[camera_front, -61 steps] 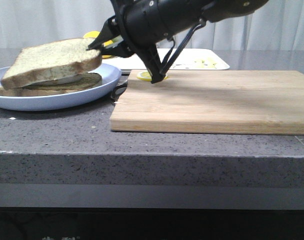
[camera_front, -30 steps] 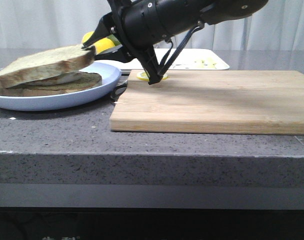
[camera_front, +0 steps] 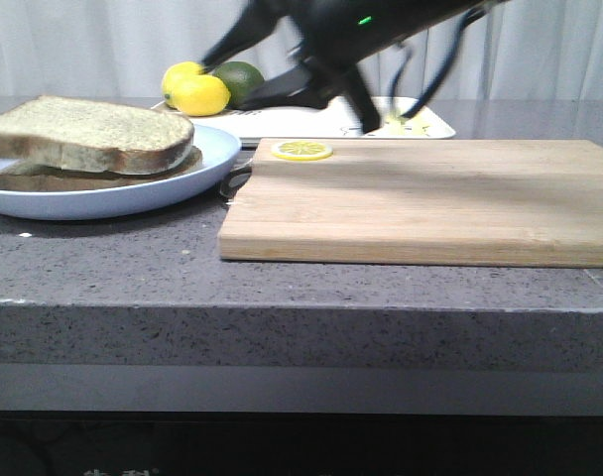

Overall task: Place bread and move sandwich to tray
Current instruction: 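Open the right gripper and withdraw it from the sandwich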

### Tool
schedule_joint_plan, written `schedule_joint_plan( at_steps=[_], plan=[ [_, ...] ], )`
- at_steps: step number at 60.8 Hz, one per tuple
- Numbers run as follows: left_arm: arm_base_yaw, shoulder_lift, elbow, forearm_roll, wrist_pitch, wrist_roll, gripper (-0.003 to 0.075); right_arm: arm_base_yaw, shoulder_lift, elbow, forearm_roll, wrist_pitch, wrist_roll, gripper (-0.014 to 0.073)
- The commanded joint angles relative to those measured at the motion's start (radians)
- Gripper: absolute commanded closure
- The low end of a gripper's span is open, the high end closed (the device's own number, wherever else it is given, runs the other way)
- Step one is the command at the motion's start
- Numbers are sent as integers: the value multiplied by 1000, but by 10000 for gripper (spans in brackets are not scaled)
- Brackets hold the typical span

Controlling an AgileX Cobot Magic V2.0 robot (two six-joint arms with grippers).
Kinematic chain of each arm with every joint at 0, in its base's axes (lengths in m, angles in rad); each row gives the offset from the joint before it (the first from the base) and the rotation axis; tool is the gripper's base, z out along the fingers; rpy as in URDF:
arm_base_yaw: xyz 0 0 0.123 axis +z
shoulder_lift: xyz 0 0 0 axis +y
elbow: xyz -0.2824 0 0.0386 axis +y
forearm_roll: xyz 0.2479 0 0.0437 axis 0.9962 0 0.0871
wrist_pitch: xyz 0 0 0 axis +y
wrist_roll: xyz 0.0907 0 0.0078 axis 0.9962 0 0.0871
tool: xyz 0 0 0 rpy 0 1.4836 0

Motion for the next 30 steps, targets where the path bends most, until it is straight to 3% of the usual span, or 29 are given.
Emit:
schedule_joint_plan(
  at_steps=[1, 6, 16, 26, 30],
  plan=[
    [2, 6, -34, 1, -83, -2, 225, -55, -136, -12, -129, 52, -15, 337],
    [2, 6, -34, 1, -83, -2, 225, -101, -213, -12, -297, 89, -15, 429],
    [2, 6, -34, 1, -83, -2, 225, -181, -347, -12, -584, 178, -15, 720],
    [2, 6, -34, 1, -83, -2, 225, -264, -439, -12, -786, 287, -10, 707],
    [2, 6, -34, 1, -83, -2, 225, -295, -481, -12, -895, 285, 67, 703]
  ],
)
